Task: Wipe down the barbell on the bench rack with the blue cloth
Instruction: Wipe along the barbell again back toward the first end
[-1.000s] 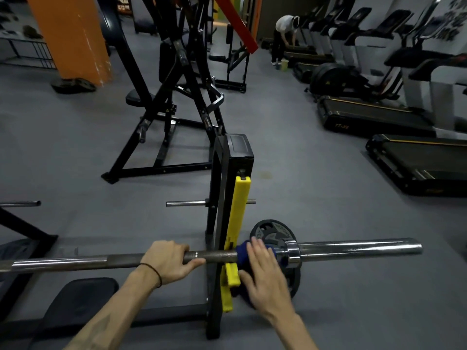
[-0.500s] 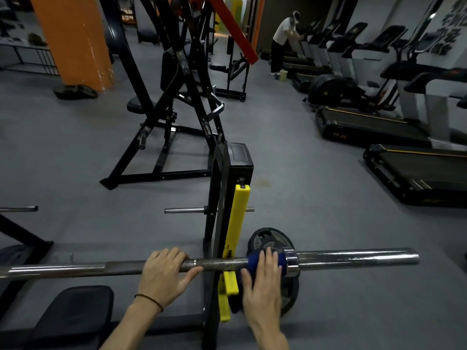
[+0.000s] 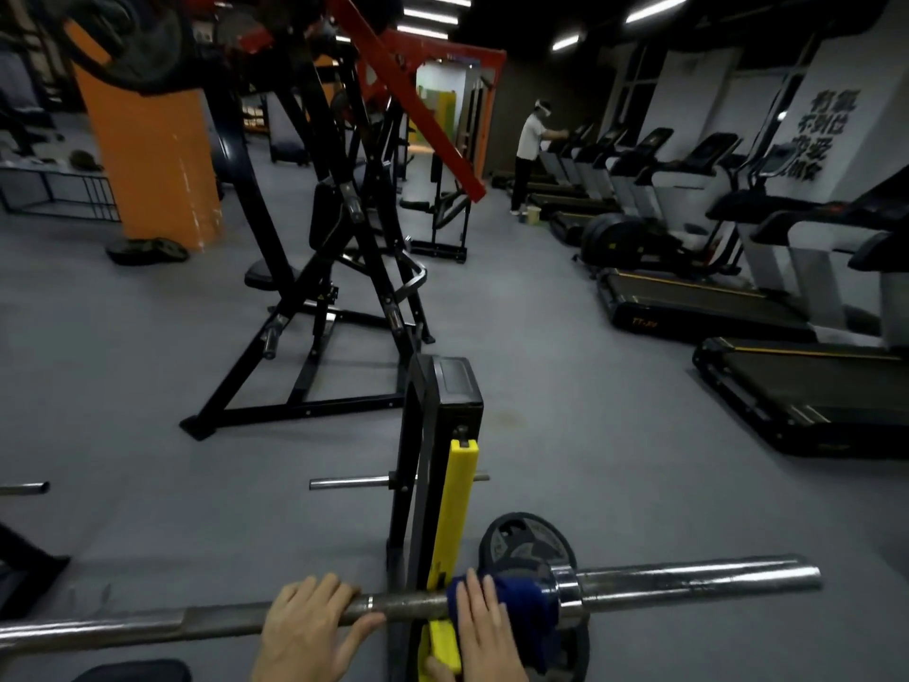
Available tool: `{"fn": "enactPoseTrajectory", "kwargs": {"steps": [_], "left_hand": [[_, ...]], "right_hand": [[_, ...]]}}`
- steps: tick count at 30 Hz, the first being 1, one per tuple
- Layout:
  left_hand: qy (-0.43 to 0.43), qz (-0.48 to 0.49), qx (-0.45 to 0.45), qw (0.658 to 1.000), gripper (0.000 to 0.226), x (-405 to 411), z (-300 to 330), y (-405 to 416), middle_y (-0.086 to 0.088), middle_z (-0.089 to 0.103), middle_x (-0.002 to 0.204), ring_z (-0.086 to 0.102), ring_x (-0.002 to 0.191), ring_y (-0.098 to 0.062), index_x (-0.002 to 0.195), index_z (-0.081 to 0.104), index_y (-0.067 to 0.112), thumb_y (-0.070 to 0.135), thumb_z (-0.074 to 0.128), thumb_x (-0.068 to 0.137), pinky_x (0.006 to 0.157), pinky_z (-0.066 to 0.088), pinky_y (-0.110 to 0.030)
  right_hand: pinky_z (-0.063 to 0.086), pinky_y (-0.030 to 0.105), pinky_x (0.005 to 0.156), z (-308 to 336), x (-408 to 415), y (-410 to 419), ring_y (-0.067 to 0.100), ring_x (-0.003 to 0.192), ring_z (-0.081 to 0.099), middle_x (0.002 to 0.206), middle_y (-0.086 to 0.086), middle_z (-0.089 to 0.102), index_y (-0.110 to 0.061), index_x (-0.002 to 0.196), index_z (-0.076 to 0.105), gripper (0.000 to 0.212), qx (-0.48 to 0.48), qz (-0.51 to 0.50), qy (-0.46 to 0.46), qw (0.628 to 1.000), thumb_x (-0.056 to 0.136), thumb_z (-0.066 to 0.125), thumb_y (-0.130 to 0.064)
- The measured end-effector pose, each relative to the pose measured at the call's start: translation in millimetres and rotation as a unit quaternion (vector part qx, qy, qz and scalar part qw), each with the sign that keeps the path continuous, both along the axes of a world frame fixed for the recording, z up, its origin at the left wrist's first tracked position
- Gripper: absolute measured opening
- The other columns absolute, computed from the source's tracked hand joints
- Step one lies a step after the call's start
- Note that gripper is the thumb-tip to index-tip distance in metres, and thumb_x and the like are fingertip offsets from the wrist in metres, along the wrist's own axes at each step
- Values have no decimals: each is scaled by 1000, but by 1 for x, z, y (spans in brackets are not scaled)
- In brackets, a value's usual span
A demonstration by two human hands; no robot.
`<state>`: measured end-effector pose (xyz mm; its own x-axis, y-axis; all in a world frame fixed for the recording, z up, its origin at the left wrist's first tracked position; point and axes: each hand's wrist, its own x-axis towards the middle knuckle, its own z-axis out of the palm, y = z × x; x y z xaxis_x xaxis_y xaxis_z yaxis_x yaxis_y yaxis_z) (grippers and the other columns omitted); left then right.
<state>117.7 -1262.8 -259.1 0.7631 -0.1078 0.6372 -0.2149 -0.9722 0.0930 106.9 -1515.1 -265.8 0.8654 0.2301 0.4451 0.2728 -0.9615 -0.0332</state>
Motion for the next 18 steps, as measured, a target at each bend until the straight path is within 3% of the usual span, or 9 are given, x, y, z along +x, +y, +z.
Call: {"fn": "enactPoseTrajectory", "kwargs": {"steps": [1,3,5,8,10,13,15,18], "left_hand": [[-16,2,-3,1000,48,2,0,-1,6,55,68,57,59,-19,73,72,26,69,55,85,67,33,-29],[-48,6,-12,999,53,6,-1,-1,5,55,64,55,54,-18,70,73,27,70,49,88,65,31,-27],[-69,9,-3,998,59,12,-1,2,5,54,61,53,49,-18,67,72,28,72,40,92,62,28,-28],[-65,9,-2,998,65,18,1,3,8,53,60,53,49,-16,66,71,31,74,31,94,62,27,-28],[-44,2,-18,999,62,17,1,3,9,55,63,55,54,-15,70,72,31,75,34,93,64,29,-27],[-16,-18,-11,1000,56,12,0,4,8,56,69,57,61,-18,77,73,28,73,41,92,66,33,-30],[7,-27,-6,1000,54,9,0,3,10,55,72,58,65,-18,80,71,29,72,41,93,67,34,-31],[40,-26,-13,999,49,5,4,2,13,54,74,57,67,-15,82,67,31,72,42,93,67,36,-31]], "right_hand": [[1,33,125,-1,6,-13,23,158,5,173,8,9,-13,161,20,64,-31,29,-46,998,109,10,-50],[2,31,125,8,13,-33,21,160,-3,174,2,-5,-20,162,11,57,-34,60,-52,996,110,10,-44],[1,27,125,6,22,-31,17,160,-4,173,-4,-5,-24,154,24,53,27,35,-2,999,110,12,-51],[-8,32,127,-21,34,-15,22,160,-6,174,-2,-8,-11,134,56,54,48,25,53,997,109,25,-47],[-8,37,127,-24,36,-10,27,160,-6,173,4,-7,-12,134,53,49,0,-11,5,1000,100,46,-47],[5,32,125,4,16,-21,22,160,-3,171,5,12,-13,151,33,69,-23,55,39,997,105,26,-62],[15,28,121,14,13,-38,15,160,1,168,0,27,-14,154,37,73,-5,60,71,996,105,19,-65],[11,29,122,16,1,-15,13,159,3,173,-4,15,-12,154,37,71,124,-13,110,986,107,21,-63]]}}
